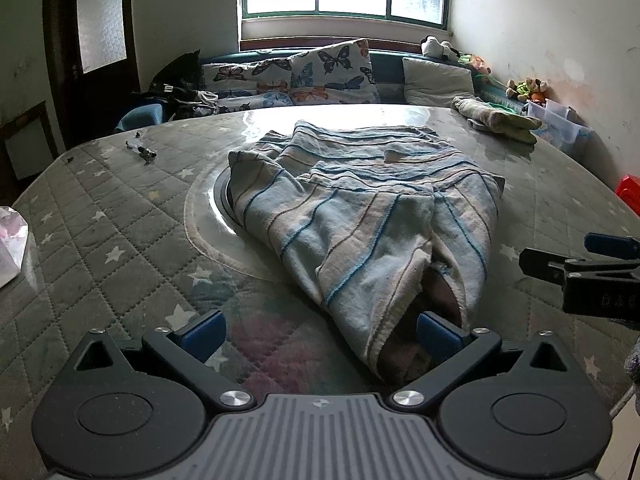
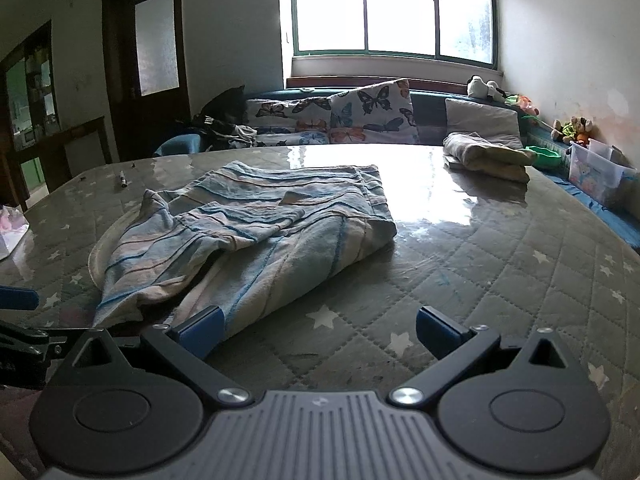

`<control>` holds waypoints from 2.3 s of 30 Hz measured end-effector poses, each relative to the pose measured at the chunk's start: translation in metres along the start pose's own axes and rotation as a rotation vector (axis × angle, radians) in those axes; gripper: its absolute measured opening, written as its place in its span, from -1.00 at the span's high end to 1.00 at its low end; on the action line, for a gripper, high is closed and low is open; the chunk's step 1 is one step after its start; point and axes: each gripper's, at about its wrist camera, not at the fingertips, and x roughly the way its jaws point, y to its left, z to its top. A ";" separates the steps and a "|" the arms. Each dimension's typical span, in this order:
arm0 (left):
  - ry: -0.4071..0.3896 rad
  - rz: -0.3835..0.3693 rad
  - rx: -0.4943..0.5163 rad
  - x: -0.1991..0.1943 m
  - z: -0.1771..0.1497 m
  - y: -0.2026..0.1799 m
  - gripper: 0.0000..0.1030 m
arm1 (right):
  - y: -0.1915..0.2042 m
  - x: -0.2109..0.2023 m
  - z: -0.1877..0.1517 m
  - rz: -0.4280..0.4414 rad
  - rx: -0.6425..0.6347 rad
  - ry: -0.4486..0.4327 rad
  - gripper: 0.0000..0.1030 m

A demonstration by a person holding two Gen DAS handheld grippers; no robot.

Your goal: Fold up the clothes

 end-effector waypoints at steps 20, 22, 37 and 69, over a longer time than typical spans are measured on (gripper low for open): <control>0.007 -0.002 0.021 -0.003 -0.002 -0.009 -1.00 | 0.011 -0.005 -0.002 0.032 -0.018 -0.005 -1.00; 0.009 -0.002 0.023 -0.002 -0.001 -0.010 -1.00 | 0.011 -0.005 -0.002 0.032 -0.019 -0.003 -1.00; 0.020 0.000 0.016 0.003 0.004 -0.008 -1.00 | 0.014 0.002 0.002 0.042 -0.028 0.007 -1.00; -0.050 -0.066 0.124 0.031 0.055 -0.028 -0.97 | -0.010 0.027 0.018 0.013 0.051 0.034 -0.90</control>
